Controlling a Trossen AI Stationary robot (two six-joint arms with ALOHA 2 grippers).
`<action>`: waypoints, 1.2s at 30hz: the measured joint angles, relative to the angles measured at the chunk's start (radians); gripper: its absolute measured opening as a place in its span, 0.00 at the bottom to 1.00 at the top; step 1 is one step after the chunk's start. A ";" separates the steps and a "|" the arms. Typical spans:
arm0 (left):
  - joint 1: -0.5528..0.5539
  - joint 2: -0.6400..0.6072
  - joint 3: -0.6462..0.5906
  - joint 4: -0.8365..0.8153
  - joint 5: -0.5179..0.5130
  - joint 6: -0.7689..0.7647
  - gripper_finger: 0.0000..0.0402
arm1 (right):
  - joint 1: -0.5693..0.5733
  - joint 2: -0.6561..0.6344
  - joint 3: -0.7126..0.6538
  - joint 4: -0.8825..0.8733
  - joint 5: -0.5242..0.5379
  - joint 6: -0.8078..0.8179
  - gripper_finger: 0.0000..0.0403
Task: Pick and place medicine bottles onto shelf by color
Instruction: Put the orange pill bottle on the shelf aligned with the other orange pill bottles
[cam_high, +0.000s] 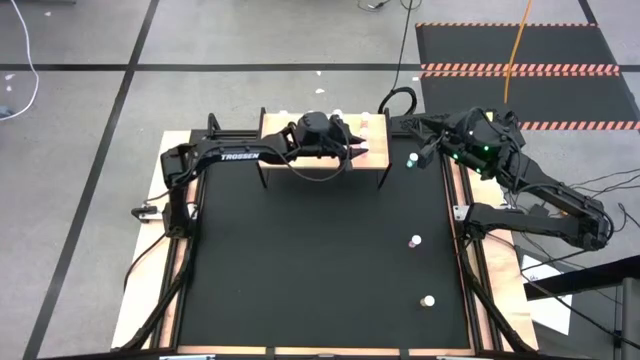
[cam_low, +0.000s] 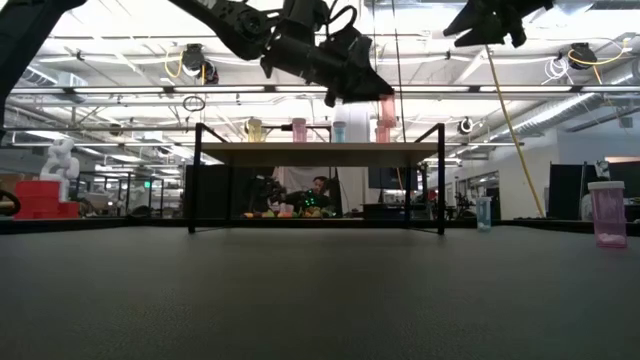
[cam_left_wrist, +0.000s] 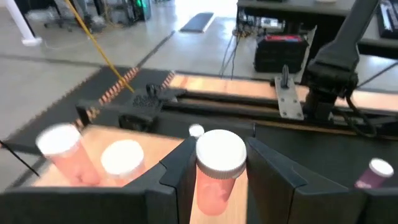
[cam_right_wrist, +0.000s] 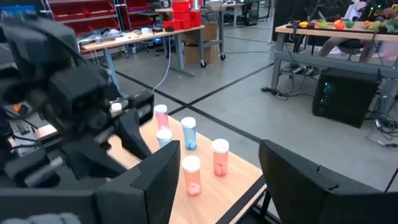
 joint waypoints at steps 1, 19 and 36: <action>0.000 0.009 0.000 -0.004 0.002 -0.006 0.32 | 0.000 0.000 0.000 0.004 0.000 0.000 0.53; 0.000 0.038 0.000 -0.015 -0.023 -0.026 0.32 | 0.000 0.000 0.000 -0.002 -0.027 0.053 0.53; 0.001 0.038 0.000 -0.020 -0.049 -0.028 0.32 | 0.000 0.000 0.000 0.001 -0.027 0.053 0.53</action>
